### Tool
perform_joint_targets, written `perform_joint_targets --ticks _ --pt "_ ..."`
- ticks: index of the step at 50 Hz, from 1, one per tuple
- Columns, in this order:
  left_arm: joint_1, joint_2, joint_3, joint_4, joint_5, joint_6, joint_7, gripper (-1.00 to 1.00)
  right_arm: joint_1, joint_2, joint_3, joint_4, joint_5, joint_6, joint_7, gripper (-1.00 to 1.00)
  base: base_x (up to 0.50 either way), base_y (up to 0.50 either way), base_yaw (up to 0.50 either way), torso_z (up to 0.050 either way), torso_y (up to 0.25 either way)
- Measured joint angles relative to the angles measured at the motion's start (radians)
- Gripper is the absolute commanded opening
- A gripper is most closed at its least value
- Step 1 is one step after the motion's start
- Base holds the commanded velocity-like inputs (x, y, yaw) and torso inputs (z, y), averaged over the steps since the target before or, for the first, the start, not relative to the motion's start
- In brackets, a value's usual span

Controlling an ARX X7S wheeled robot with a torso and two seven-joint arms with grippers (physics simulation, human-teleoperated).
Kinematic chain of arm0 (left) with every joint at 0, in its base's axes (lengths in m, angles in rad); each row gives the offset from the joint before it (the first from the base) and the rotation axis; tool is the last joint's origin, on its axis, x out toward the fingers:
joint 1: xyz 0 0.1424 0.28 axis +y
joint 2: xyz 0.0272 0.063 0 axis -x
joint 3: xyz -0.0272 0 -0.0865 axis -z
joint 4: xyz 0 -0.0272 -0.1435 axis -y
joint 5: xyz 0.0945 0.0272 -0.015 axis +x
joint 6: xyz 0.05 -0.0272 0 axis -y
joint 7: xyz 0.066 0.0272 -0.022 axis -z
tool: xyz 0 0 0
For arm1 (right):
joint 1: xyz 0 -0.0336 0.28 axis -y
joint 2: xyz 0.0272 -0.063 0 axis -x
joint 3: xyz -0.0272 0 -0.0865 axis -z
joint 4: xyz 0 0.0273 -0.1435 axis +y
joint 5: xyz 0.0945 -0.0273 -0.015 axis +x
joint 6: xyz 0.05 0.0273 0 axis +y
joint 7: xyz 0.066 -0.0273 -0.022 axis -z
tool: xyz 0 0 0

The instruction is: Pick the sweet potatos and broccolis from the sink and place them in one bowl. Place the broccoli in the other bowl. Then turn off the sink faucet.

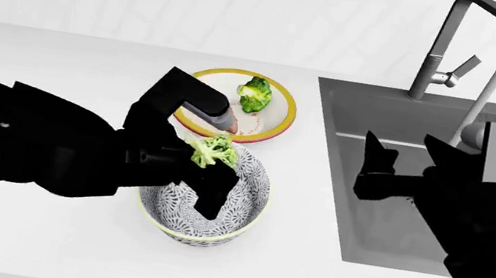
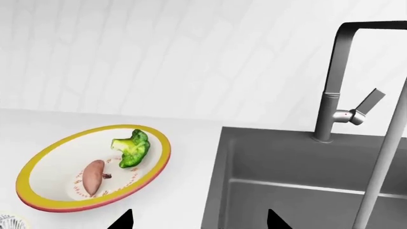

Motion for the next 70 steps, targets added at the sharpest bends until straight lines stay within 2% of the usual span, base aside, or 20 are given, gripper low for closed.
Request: perform_joint_targets --ticks 21,27,39,48,60,70 --pt "-0.016 -0.009 -0.012 0.026 0.022 0.03 -0.005 1.0 0.015 0.002 -0.01 0.01 0.008 0.01 0.004 1.0 0.0 0.0 0.0 0.0 0.0" --pt "-0.011 -0.035 -0.035 0.087 0.051 0.069 -0.04 1.0 0.021 0.005 -0.011 0.01 0.003 0.007 0.0 1.0 0.0 0.0 0.0 0.0 0.0" --pt "0.136 -0.138 -0.107 0.236 0.218 0.273 -0.161 1.0 0.032 0.001 -0.02 0.007 -0.025 -0.012 -0.005 1.0 0.0 0.0 0.0 0.0 0.0" --pt "0.23 -0.196 -0.156 0.313 0.267 0.375 -0.259 1.0 0.026 -0.001 -0.015 0.001 -0.029 -0.022 0.004 1.0 0.0 0.0 0.0 0.0 0.0" --pt "0.311 -0.236 -0.189 0.358 0.28 0.446 -0.313 1.0 0.023 -0.001 -0.02 -0.012 -0.025 -0.014 0.025 1.0 0.0 -0.28 0.0 0.0 0.0" --pt "0.326 -0.255 -0.207 0.397 0.265 0.462 -0.34 1.0 0.014 0.004 -0.02 -0.023 -0.027 -0.017 0.031 1.0 0.0 -0.41 0.0 0.0 0.0"
